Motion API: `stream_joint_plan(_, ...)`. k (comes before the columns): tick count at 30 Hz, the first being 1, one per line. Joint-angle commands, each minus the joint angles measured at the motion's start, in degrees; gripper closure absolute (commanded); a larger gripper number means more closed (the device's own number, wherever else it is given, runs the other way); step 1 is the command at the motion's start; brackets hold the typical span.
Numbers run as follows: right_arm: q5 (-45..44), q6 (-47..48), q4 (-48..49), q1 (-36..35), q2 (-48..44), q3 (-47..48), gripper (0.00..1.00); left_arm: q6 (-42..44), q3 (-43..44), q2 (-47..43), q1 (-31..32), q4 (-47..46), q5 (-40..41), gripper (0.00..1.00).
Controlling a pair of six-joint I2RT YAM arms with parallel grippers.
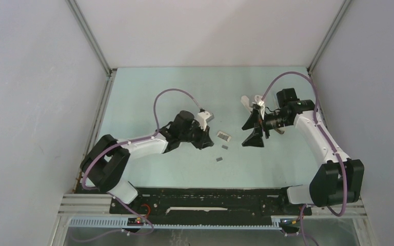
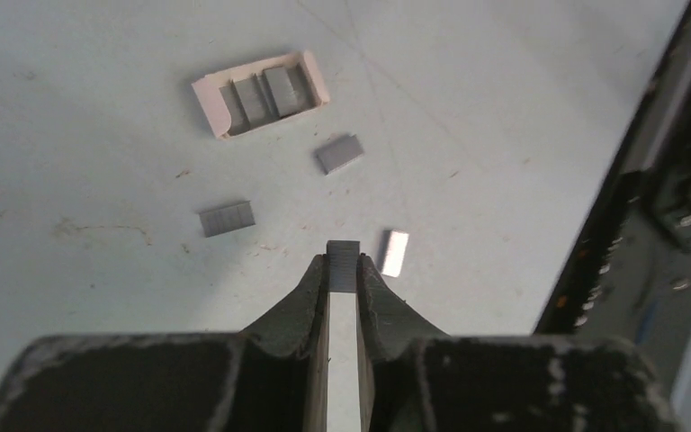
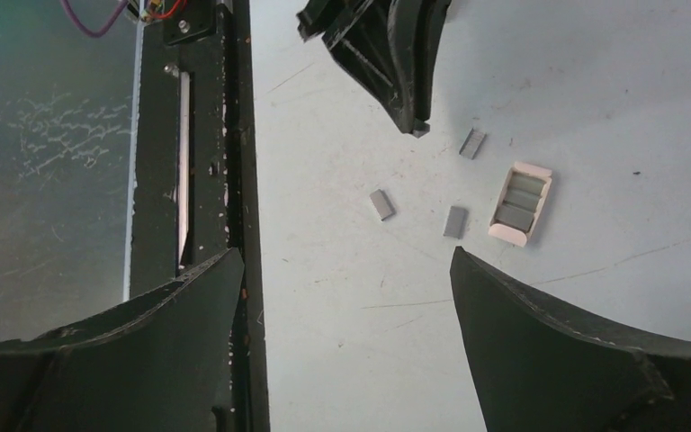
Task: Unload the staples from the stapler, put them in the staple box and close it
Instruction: Adjust the staple at the center of the board.
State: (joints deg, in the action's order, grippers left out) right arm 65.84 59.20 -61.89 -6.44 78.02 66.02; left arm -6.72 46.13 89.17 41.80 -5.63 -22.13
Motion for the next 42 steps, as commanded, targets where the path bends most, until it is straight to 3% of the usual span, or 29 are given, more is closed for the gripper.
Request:
stream_joint_plan(1,-0.7,2.5,2.2,-1.4,-1.4,-1.6,0.05,-16.2,-3.9,-1.4,-3.4,-11.8,-10.9,0.97)
stream_joint_plan(6,-1.1,3.0,6.0,-2.0,-3.1,-4.8,0.05,-26.4,-8.1,-1.2,-4.6,-24.1,-15.7,0.97)
stream_joint_plan(11,-2.2,3.0,9.9,-3.2,-4.4,-7.6,0.05,-31.9,-10.7,-0.6,-5.1,-28.4,-17.7,0.97)
stream_joint_plan(21,-4.9,2.2,11.3,-6.9,-2.1,-8.0,0.05,-29.9,-13.6,2.4,-6.3,-24.9,-12.5,0.95)
stream_joint_plan(42,-5.9,2.0,11.4,-7.2,-1.2,-8.0,0.05,-22.5,-11.3,8.1,-6.2,-14.0,-2.4,0.88)
